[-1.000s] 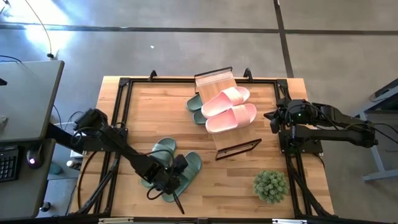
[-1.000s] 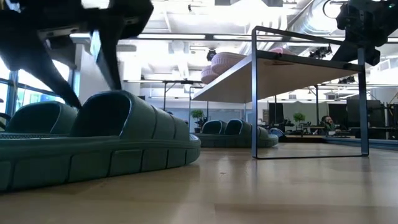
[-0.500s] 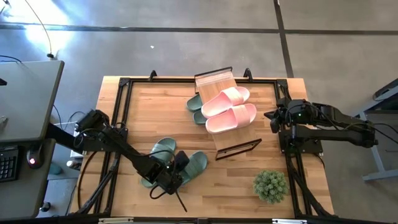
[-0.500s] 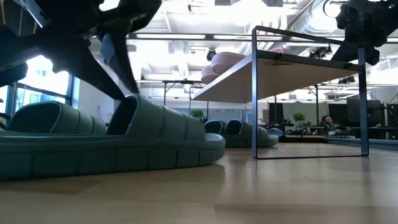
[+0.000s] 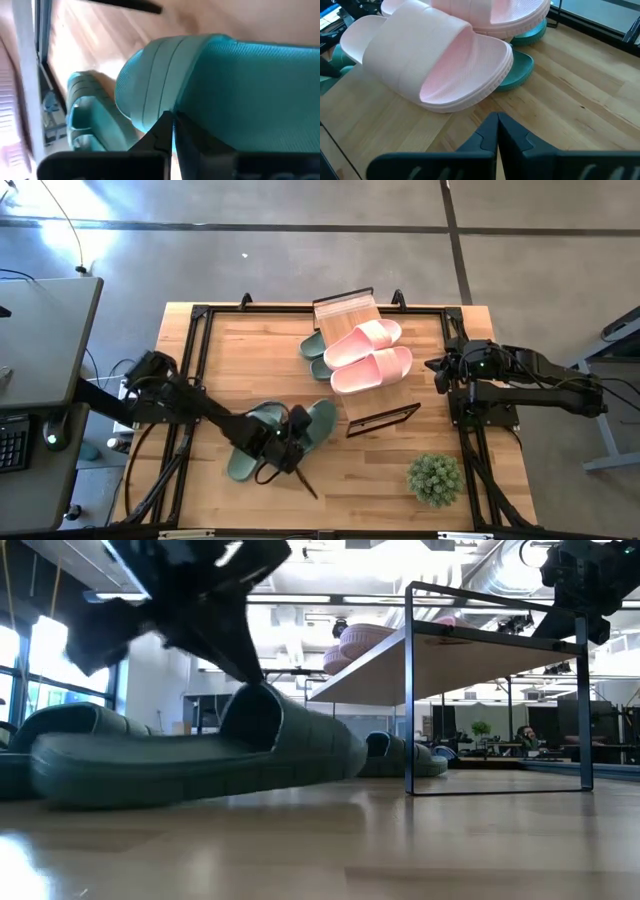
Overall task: Pick and place slides into the shelf
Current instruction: Put the green slide under the shelf
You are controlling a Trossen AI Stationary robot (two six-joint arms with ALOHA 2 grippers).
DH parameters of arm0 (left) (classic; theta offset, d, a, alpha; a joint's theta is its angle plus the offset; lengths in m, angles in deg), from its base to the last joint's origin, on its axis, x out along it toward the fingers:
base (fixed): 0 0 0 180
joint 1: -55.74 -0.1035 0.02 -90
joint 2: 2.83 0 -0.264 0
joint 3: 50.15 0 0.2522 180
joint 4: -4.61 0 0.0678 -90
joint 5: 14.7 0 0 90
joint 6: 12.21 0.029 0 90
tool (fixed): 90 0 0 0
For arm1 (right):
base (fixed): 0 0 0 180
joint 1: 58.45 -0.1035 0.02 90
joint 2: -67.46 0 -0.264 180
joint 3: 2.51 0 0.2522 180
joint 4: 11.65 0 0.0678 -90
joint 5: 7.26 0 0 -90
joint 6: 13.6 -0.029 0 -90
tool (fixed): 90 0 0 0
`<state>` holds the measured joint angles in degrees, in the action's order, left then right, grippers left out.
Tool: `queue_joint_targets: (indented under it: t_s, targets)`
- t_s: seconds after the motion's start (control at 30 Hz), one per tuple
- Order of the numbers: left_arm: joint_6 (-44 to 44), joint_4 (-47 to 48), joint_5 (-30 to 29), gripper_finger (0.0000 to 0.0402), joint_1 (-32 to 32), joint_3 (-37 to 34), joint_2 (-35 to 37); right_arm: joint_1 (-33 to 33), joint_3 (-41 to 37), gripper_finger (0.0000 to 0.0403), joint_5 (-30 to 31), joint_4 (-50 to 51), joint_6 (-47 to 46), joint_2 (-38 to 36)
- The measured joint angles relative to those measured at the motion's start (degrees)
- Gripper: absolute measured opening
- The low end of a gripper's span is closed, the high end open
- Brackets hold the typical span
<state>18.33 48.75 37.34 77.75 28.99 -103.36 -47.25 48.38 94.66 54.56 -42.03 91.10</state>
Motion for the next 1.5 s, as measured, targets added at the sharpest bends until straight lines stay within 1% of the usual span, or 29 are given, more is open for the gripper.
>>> queue_joint_targets:
  t_s: [0.1,0.33,0.5,0.63,0.8,0.97,1.23,1.3,1.5]
  targets:
    - [3.8,-0.3,0.3,0.0001,-2.0,1.0,0.1,0.0,0.0,0.0000,0.0,0.0,0.0,0.0]
    - [11.9,-0.8,3.9,0.0000,-6.8,1.3,0.1,0.0,0.0,0.0000,-0.4,0.0,0.0,0.0]
    - [19.8,-5.6,7.8,0.0000,-10.3,1.3,0.1,0.0,0.0,0.0000,-0.4,0.0,0.2,0.0]
    - [26.8,-10.4,13.2,0.0000,-12.8,1.3,0.1,0.0,0.0,0.0000,-0.5,0.0,0.2,0.0]
    - [31.3,-11.9,15.9,0.0000,-15.7,1.3,-0.1,0.0,0.0,0.0000,-0.5,0.0,0.0,0.0]
    - [36.6,-14.8,20.5,0.0000,-18.0,1.3,-0.1,0.0,0.0,0.0000,-0.5,0.0,0.0,0.0]
    - [40.4,-19.7,25.3,0.0000,-20.0,1.3,-0.4,0.0,0.0,0.0000,-0.5,0.0,-0.2,0.0]
    - [41.2,-21.7,25.3,0.0000,-20.0,1.4,-1.7,0.0,0.0,0.0000,-0.5,0.0,-0.6,0.0]
    - [41.7,-21.7,26.0,0.0000,-20.1,1.4,-5.0,0.0,0.0,0.0000,-0.5,0.0,-1.3,0.0]
